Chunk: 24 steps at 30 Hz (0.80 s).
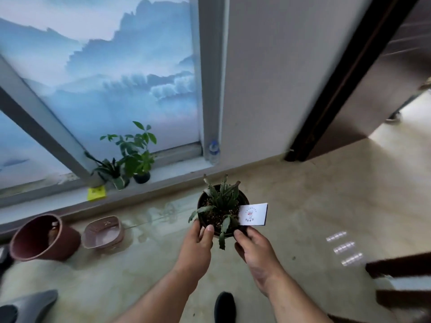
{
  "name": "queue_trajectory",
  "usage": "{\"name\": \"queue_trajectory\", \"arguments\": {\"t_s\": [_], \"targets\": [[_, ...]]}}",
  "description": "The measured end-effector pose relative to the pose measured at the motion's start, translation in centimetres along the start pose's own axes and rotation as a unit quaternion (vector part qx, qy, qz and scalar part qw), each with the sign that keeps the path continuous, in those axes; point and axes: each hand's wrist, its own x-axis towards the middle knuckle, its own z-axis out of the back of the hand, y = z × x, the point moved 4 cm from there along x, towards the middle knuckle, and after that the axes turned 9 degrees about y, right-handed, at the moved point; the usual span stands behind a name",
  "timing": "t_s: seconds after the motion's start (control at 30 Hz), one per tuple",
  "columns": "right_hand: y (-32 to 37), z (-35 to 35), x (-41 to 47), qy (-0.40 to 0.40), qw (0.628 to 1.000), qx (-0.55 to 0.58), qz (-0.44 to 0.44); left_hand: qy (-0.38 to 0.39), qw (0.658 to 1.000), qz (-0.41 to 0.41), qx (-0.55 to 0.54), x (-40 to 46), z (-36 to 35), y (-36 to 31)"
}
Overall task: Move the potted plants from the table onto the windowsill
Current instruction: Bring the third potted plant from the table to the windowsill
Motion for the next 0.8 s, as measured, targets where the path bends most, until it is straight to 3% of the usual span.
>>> {"name": "queue_trajectory", "arguments": {"t_s": [0.37, 0.8], "targets": [[3.0, -4.4, 18.0, 0.073, 0.995, -0.047, -0.047, -0.085, 0.993, 0.021, -0.074, 13.8, 8.4, -0.9], [1.3, -10.9, 34.5, 0.070, 0.991, -0.059, -0.093, -0.107, 0.988, 0.039, -0.102, 27.5, 19.2, 1.5]]}}
